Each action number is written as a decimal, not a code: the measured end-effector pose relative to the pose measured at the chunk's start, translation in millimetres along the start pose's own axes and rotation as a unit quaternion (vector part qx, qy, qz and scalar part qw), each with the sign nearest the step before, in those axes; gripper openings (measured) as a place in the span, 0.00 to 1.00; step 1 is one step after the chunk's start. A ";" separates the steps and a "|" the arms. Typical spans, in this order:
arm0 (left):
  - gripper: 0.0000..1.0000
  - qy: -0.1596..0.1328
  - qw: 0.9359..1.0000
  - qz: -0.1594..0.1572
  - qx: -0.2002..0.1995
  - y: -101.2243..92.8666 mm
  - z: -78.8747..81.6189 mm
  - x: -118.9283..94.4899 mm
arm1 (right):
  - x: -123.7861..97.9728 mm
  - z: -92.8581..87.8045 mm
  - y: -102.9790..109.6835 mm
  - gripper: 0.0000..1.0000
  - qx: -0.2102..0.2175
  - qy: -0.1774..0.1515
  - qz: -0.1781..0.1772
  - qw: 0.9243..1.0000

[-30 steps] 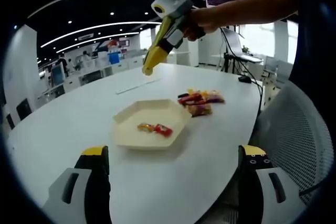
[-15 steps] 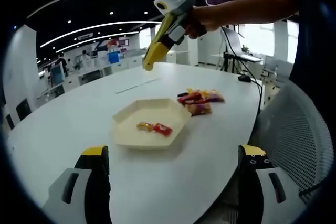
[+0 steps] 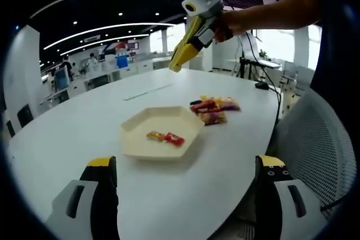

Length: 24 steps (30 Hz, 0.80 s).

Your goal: Place the target food into the container with the food tongs after gripping and lifting it, then release it inside without dropping or visibly crushing the food.

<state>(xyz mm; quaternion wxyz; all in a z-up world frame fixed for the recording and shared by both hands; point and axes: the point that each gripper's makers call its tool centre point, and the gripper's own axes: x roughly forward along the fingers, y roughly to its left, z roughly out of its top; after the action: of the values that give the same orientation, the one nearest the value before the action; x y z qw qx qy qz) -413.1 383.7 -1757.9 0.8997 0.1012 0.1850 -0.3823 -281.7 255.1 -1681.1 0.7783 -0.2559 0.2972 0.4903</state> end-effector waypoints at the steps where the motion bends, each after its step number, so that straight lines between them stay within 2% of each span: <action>1: 0.99 -0.002 1.000 0.001 -0.003 0.5 0.7 -0.3 | -2.6 -2.6 -0.1 0.23 0.001 0.000 -0.001 1.000; 12: 0.99 -0.003 1.000 -0.010 -0.011 -3.1 0.8 0.5 | -20.7 -23.0 3.3 0.23 0.005 0.000 -0.008 1.000; 24: 0.99 -0.001 1.000 -0.012 -0.014 -3.1 -1.0 0.5 | -30.1 -48.2 8.6 0.24 0.011 0.006 -0.010 1.000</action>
<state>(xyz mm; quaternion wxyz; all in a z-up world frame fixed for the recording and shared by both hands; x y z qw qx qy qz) -415.3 381.6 -1759.1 0.8966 0.0862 0.1908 -0.3903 -310.1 206.7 -1693.9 0.7842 -0.2533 0.3051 0.4772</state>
